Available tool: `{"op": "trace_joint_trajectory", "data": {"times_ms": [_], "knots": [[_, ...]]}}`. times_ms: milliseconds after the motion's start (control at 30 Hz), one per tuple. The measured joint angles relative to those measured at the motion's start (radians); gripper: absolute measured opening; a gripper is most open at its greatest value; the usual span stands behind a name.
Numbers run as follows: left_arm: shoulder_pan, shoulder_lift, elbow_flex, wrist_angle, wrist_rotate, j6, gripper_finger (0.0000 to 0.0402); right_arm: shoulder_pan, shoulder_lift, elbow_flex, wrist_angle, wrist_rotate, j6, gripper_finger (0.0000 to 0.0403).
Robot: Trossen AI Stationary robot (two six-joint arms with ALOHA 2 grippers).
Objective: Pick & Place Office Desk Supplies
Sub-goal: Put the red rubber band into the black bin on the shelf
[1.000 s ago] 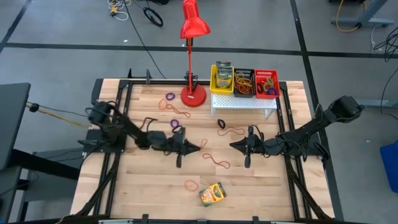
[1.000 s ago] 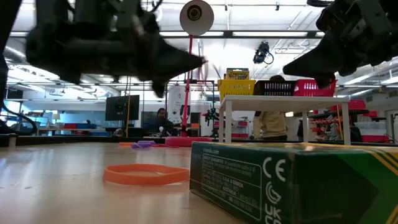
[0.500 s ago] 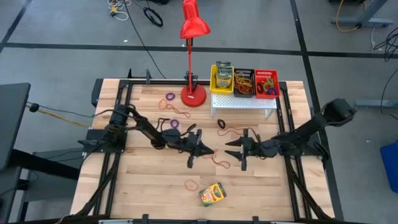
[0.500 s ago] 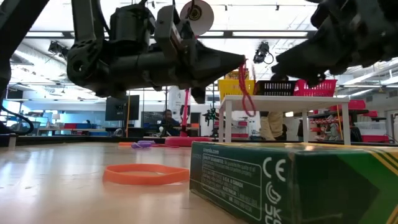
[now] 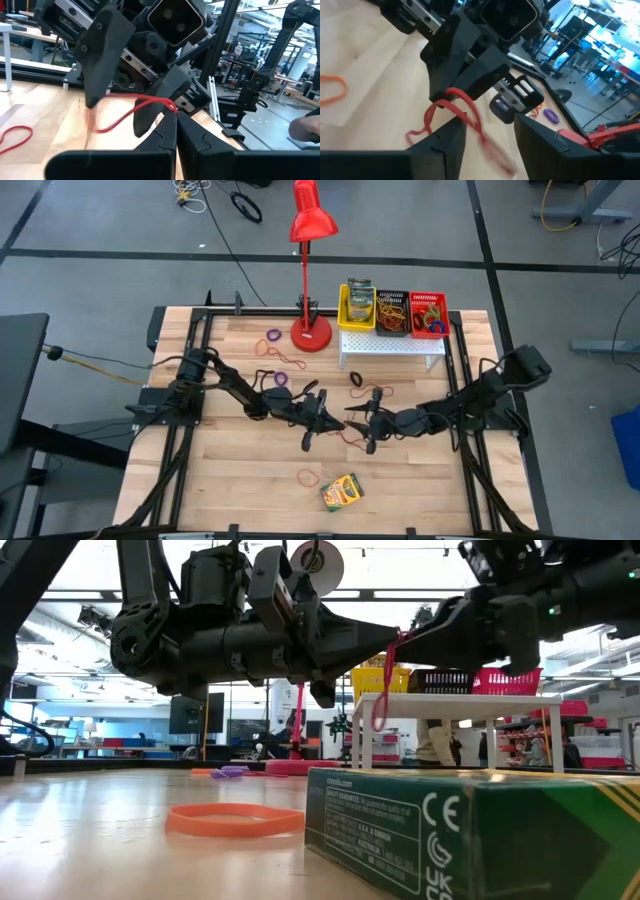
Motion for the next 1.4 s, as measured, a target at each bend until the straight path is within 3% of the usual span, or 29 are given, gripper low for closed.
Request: {"op": "trace_joint_trajectory", "data": {"times_ms": [133,300,367,500,633,767,900,1000,1133,1300,1400], "knots": [[0.000,0.000,0.000,0.000,0.012,0.000,0.0003,-0.014,0.000,0.009,-0.004,-0.082,-0.014,0.0138],[0.000,0.000,0.000,0.000,0.004,-0.016,0.0006,-0.007,0.000,0.009,0.000,-0.085,-0.018,0.0035],[0.000,0.000,0.000,0.000,-0.018,-0.038,0.0016,0.004,0.000,0.009,0.018,-0.057,-0.026,0.0011],[0.000,-0.014,-0.016,0.001,-0.033,-0.068,0.0055,0.021,-0.005,0.009,0.032,0.056,-0.025,0.0009],[0.000,-0.056,-0.085,-0.002,-0.049,-0.073,0.0102,0.038,-0.020,0.008,0.020,0.081,-0.017,0.0006],[0.000,-0.124,-0.194,0.044,-0.124,-0.063,0.0142,0.052,-0.050,0.007,-0.035,0.151,-0.015,0.0004],[0.000,-0.159,-0.290,0.099,-0.200,-0.013,0.0157,0.048,-0.132,0.007,-0.125,0.233,-0.020,0.0003],[0.000,-0.160,-0.334,0.114,-0.259,-0.002,0.0153,0.026,-0.245,0.024,-0.269,0.280,-0.028,0.0002],[0.000,-0.160,-0.350,0.109,-0.283,0.001,0.0142,-0.053,-0.398,0.143,-0.659,0.317,-0.012,0.0001],[-0.001,-0.160,-0.346,0.109,-0.283,0.005,0.0138,-0.253,-0.478,0.373,-1.122,0.323,-0.002,0.0001],[-0.002,-0.160,-0.342,0.108,-0.272,0.003,0.0138,-0.401,-0.476,0.495,-1.295,0.251,-0.093,0.0001]]}}
